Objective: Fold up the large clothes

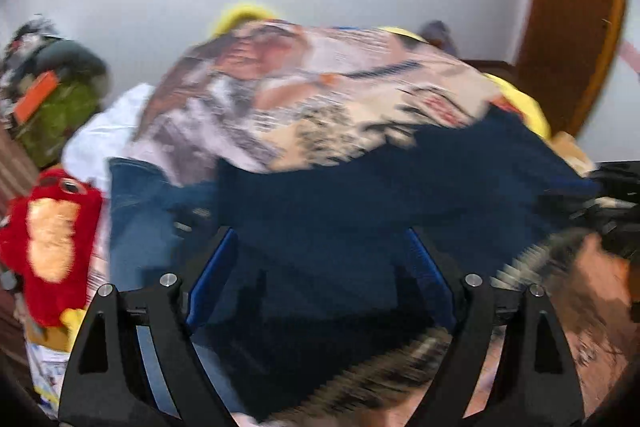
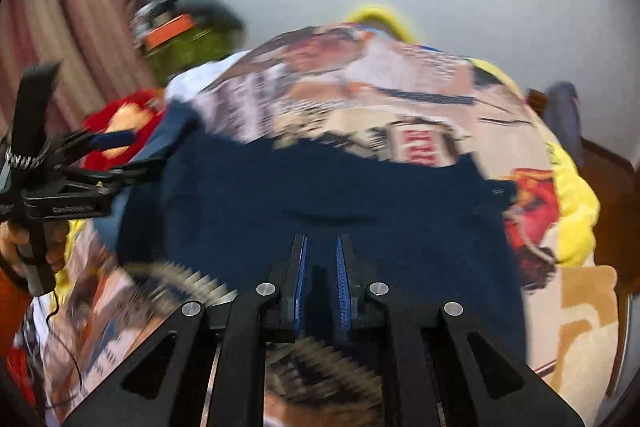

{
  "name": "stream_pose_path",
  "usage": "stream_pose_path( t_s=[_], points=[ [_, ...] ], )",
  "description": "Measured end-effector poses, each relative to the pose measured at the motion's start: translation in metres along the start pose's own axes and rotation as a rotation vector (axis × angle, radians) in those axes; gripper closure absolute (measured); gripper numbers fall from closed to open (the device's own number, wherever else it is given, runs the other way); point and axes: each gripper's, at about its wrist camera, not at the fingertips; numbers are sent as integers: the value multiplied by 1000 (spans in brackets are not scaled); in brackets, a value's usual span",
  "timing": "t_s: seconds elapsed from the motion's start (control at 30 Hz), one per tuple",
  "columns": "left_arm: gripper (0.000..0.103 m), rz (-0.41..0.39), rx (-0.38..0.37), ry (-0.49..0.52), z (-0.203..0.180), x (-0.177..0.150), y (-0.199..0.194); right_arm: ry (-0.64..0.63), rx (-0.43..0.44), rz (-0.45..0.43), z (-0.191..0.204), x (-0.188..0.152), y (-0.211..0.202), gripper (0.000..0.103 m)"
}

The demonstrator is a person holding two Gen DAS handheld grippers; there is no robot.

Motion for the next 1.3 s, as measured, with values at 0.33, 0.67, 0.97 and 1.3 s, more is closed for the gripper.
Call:
stream_pose_path(
  t_s=[0.33,0.67,0.97,1.3],
  points=[
    [7,108,-1,12,-36,-61,49,-316,-300,64,40,-61,37,94],
    [7,97,17,-62,-3,-86,24,-186,-324,69,-7,-69,15,92],
    [10,140,215,-185,63,-139,-11,4,-448,180,-77,-90,8,91],
    [10,77,87,-373,68,-180,-53,196,-497,177,-127,-105,-26,27]
  ],
)
Point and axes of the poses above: each gripper's, at about its wrist camera, not at the fingertips, and y roughly the way its jaws point, z to its left, x to its top, and after that the axes turned 1 degree about -z, right-handed
